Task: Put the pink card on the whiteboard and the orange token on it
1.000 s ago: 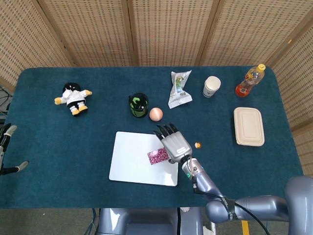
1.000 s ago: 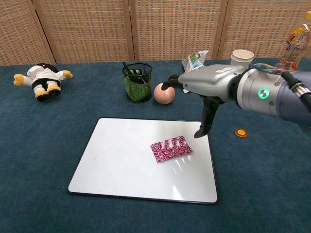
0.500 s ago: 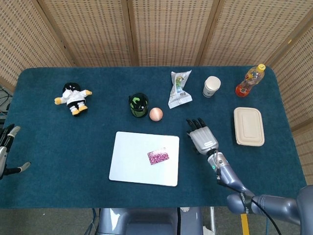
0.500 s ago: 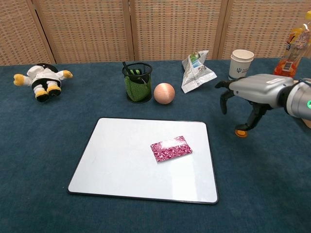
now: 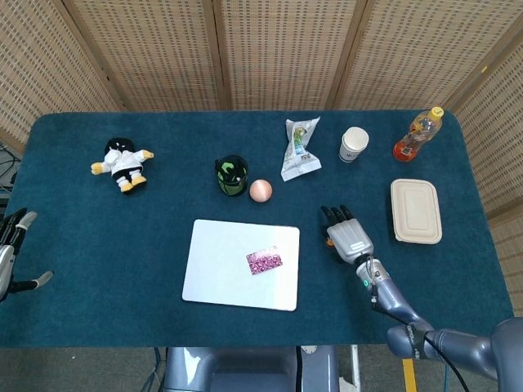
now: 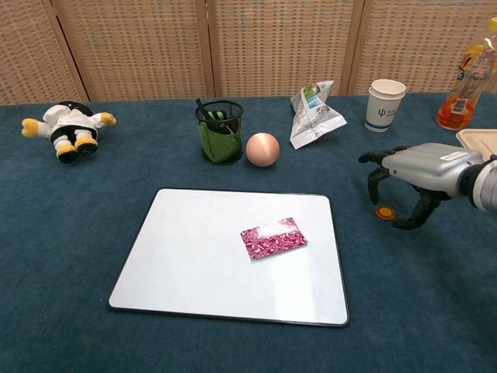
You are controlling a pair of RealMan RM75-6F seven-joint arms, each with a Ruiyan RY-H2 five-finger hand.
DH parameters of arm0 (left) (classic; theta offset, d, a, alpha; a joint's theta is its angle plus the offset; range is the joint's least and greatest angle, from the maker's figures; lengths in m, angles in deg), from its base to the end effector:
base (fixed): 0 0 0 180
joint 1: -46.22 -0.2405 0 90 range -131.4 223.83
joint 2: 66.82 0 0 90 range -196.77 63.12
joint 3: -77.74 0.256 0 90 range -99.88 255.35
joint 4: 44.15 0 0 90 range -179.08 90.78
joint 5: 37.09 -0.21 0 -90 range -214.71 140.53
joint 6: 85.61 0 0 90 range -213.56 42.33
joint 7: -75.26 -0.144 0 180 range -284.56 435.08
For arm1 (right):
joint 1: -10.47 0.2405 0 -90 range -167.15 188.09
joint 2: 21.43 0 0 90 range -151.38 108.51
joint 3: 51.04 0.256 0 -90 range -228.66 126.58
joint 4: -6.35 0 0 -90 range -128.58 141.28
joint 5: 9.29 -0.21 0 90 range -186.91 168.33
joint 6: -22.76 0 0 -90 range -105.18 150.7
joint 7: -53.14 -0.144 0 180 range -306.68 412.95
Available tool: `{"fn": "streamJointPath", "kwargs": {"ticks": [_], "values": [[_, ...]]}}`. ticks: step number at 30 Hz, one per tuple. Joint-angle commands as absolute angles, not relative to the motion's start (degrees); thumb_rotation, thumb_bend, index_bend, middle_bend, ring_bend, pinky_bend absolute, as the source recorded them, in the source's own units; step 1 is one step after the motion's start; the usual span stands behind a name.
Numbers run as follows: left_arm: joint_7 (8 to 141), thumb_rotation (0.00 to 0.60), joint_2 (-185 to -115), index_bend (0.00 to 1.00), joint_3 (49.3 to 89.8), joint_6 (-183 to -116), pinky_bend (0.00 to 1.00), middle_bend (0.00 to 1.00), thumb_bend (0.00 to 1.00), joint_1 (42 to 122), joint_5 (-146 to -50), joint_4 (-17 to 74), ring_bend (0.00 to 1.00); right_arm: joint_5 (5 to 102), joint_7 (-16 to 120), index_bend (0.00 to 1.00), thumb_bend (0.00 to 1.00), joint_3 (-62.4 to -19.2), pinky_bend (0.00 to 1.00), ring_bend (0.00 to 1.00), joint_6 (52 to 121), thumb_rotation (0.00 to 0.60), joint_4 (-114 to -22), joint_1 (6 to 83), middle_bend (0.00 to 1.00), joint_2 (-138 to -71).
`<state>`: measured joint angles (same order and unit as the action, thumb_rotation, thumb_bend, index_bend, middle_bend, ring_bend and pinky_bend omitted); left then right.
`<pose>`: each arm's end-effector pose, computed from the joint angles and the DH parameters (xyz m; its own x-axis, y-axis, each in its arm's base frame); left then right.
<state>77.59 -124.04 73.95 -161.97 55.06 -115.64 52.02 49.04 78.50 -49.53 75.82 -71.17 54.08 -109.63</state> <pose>-0.3165 0.2042 0.1815 0.3845 0.1013 0.9176 0.9185 0.0573 -0.3912 -0.2080 -0.3434 -0.0213 0.6463 -0.3078 0.6982 -0.7592 -0.3514 0.5479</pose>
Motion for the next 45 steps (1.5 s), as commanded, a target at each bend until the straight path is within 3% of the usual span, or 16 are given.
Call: {"fn": "streamJointPath", "kwargs": {"ticks": [1, 34, 45], "values": [[77.68, 0.600, -124.04, 0.00, 73.96, -161.93, 0.00, 0.00, 0.00, 55.06, -115.60, 51.97, 0.00, 49.01, 78.24, 0.39, 0.34, -49.23, 0.00, 0.00, 75.49, 0.600, -70.62, 53.81, 0.00, -110.04], [77.11, 0.600, -124.33, 0.00, 73.98, -161.37, 0.00, 0.00, 0.00, 55.37, -114.99, 51.89, 0.00, 46.81, 79.81, 0.40, 0.34, -46.60, 0.00, 0.00, 71.38, 0.600, -65.81, 53.30, 0.00, -112.03], [77.01, 0.600, -124.41, 0.00, 73.99, -161.25, 0.00, 0.00, 0.00, 55.44, -114.86, 51.80, 0.00, 46.86, 80.15, 0.54, 0.39, -46.36, 0.00, 0.00, 71.21, 0.600, -65.03, 53.08, 0.02, -112.69]]}}
